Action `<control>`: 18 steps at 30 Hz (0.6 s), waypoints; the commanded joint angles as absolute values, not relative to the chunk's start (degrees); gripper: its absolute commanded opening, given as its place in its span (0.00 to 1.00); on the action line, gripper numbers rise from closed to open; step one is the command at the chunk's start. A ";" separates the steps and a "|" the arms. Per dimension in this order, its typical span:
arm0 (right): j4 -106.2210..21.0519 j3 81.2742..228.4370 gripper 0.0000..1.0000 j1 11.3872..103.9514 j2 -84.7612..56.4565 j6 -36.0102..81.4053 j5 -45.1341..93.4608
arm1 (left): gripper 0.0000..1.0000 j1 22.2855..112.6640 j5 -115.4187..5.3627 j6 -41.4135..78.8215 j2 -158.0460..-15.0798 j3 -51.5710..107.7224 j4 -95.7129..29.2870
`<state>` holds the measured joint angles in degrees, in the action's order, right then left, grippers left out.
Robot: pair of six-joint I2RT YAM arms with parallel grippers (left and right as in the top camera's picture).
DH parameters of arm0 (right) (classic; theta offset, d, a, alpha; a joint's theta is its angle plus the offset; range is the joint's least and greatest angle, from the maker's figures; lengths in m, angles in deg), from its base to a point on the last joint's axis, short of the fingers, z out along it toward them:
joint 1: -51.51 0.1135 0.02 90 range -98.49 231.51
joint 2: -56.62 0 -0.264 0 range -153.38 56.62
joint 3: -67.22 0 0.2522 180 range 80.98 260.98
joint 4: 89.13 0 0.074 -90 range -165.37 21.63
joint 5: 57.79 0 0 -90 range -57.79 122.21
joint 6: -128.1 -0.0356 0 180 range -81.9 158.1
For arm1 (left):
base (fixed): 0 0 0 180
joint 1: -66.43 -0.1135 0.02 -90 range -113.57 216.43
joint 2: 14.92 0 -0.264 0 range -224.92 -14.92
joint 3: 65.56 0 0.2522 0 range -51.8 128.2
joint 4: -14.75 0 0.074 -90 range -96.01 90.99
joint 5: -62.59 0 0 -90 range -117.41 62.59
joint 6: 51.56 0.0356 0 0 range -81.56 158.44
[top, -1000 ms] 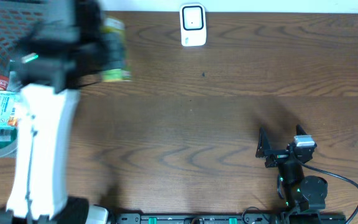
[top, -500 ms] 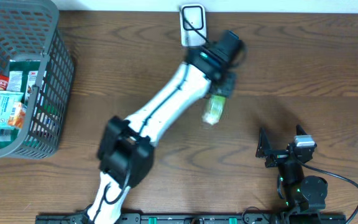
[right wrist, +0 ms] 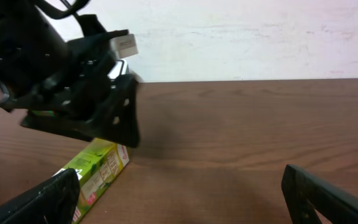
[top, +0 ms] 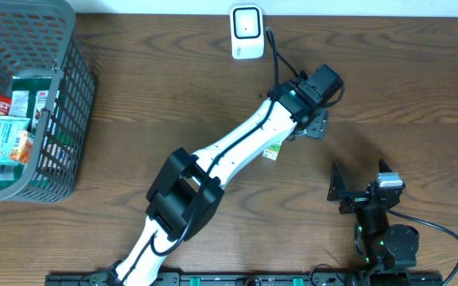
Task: Scan the item barcode
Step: 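Carry the carton to the white scanner, barcode facing it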
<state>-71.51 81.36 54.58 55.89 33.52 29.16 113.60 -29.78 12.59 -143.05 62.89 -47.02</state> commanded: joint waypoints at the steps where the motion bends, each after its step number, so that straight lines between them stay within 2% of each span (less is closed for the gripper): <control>1: -71.27 81.30 0.99 54.93 56.08 32.77 28.92 | 0.76 111.57 -27.34 16.64 -136.78 64.64 -49.86; 7: -71.29 81.30 0.99 54.93 56.08 32.77 28.92 | 0.77 107.75 -25.26 21.47 -134.33 64.40 -59.23; 9: -71.27 81.30 0.99 54.93 56.08 32.77 28.92 | 0.80 107.44 -26.59 21.84 -134.90 63.31 -60.28; 12: -71.27 81.30 0.99 54.93 56.08 32.77 28.92 | 0.82 107.62 -30.46 23.87 -135.62 60.38 -58.99; 15: -71.29 81.30 0.99 54.93 56.08 32.77 28.92 | 0.96 107.70 -31.55 23.79 -136.01 56.91 -55.71; 18: -71.29 81.30 0.99 54.93 56.08 32.77 28.92 | 0.96 107.70 -33.46 23.81 -136.01 54.48 -52.20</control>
